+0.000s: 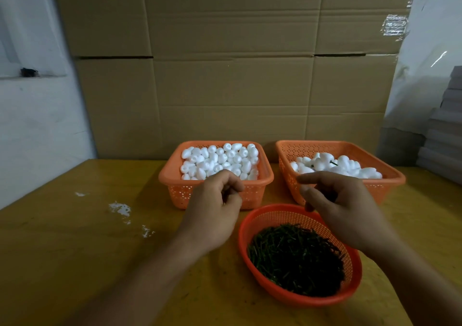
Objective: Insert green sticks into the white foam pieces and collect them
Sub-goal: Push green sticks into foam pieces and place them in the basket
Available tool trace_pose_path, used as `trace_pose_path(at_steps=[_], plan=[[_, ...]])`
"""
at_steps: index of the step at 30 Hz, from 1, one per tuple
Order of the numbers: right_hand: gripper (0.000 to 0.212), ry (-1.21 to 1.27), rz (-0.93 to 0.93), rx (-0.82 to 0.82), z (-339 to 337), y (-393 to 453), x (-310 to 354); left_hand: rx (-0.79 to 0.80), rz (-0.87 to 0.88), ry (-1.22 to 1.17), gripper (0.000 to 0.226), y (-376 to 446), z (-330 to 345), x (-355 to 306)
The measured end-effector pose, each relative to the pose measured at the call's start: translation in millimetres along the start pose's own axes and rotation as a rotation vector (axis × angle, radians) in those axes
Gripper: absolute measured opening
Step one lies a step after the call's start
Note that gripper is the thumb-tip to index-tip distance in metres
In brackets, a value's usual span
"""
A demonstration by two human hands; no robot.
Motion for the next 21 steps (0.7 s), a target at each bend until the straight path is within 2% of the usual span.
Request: trace_pose_path(at_steps=[3, 5, 11, 14, 18, 21], plan=[[0.022, -0.114, -0.08, 0.173, 13, -4, 6, -0.09, -0.006, 0.085, 0.023, 19, -20, 3], [0.025, -0.183, -0.114, 0.235, 20, -7, 10, -0.094, -0.033, 0.172, 0.019, 37, -32, 6], [0.023, -0.25, -0.202, 0.283, 27, -12, 18, 0.077, -0.251, 0.478, 0.012, 94, -53, 32], [0.023, -0.277, -0.214, 0.306, 28, -13, 19, 0.19, -0.445, 0.479, 0.012, 108, -55, 54], [0.028, -0.302, -0.215, 0.322, 30, -13, 20, 0.302, -0.602, 0.581, 0.022, 114, -50, 75], [0.031, -0.309, -0.208, 0.319, 30, -13, 21, 0.374, -0.671, 0.709, 0.04, 118, -48, 88]])
Point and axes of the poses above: each hand's wrist, its own y-axis towards the middle knuckle, its own z-axis out of the palm, x = y × z, the point moved 7 cm from there along y, towards the middle knuckle, and after that the axes turned 13 degrees about -y, right-handed, at the moved point
